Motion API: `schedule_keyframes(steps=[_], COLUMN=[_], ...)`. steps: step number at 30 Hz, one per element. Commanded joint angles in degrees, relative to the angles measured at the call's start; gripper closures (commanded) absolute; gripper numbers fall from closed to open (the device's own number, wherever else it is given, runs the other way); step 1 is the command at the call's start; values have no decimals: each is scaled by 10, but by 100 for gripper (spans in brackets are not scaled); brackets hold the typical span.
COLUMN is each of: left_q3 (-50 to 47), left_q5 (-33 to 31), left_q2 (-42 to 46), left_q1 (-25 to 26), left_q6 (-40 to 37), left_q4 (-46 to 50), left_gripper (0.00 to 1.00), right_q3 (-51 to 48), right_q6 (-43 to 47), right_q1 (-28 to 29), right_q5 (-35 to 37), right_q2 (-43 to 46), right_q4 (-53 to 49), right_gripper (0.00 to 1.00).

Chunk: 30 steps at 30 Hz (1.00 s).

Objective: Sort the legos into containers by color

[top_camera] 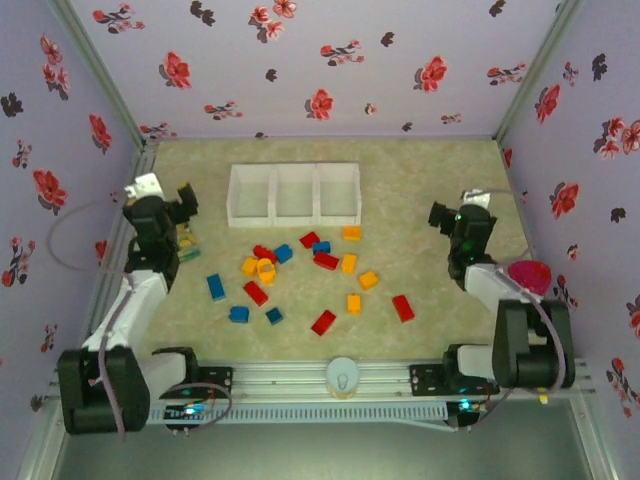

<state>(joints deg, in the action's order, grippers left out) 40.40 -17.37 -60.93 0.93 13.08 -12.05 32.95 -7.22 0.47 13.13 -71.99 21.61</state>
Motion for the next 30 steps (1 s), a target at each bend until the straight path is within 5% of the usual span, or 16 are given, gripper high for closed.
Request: schedule_keyframes(steps=[1, 6, 11, 22, 30], left_q3=[57, 140, 214, 180, 78], left_q5=[-32, -33, -35, -46, -35], left_q2=[37, 65, 54, 48, 29], left_q1=[21, 82, 135, 235, 238], left_q6=[70, 99, 138, 327, 370], left_q4=[198, 315, 434, 664, 658], left_gripper=[0, 0, 0, 3, 6], right_q3=[78, 131, 203, 280, 323], right_q6=[-30, -73, -94, -107, -125], right_q1=[14, 59, 112, 282, 332], right_q5=[26, 8, -17, -10, -14], right_q2=[67, 168, 175, 22, -89], right_q4=[-195, -266, -363, -428, -442], right_gripper=[1, 1, 1, 5, 13])
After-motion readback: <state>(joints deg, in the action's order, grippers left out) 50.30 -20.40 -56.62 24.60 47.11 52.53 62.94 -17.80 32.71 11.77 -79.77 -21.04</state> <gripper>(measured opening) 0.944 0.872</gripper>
